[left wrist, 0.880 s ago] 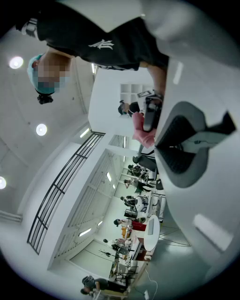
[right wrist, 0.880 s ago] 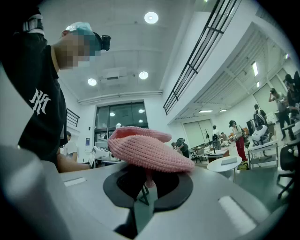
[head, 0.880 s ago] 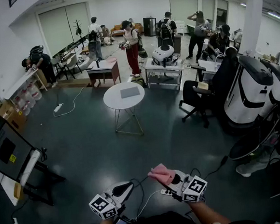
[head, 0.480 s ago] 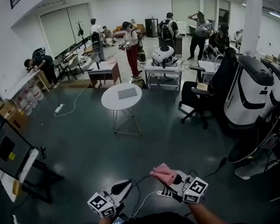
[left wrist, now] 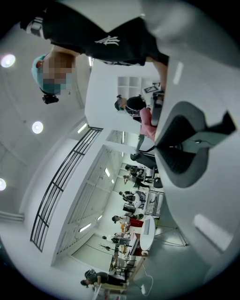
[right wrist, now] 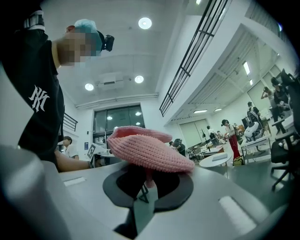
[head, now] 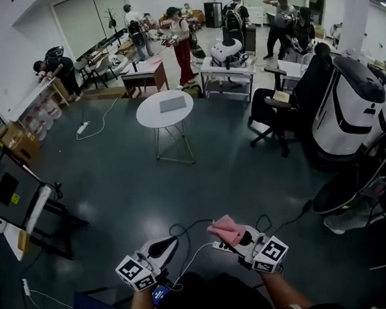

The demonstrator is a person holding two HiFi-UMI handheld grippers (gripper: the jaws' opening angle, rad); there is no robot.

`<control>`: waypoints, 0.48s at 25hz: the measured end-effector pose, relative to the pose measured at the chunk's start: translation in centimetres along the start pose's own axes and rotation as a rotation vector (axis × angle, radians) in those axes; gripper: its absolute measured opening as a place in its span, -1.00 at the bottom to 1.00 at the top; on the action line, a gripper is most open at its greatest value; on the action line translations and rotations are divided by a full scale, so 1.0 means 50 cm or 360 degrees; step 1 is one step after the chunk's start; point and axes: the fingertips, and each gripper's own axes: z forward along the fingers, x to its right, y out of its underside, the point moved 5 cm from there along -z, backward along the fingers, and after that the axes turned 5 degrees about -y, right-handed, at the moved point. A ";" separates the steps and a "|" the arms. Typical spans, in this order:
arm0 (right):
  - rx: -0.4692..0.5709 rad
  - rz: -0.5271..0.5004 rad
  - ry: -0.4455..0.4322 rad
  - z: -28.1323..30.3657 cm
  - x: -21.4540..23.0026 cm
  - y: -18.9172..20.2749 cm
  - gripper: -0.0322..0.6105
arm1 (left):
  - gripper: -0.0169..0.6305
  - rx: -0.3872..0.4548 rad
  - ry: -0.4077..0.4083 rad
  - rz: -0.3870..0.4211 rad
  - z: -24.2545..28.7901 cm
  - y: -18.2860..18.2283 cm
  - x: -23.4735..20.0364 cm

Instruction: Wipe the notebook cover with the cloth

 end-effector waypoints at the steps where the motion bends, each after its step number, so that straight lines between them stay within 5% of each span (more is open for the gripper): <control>1: 0.0004 0.0009 0.0019 -0.008 0.009 0.003 -0.79 | -0.95 -0.0012 -0.0010 0.0003 0.000 0.002 0.002; 12: 0.0005 0.0050 0.0145 -0.034 0.120 -0.006 -0.79 | -0.95 -0.0037 -0.0022 -0.0061 0.074 0.011 -0.054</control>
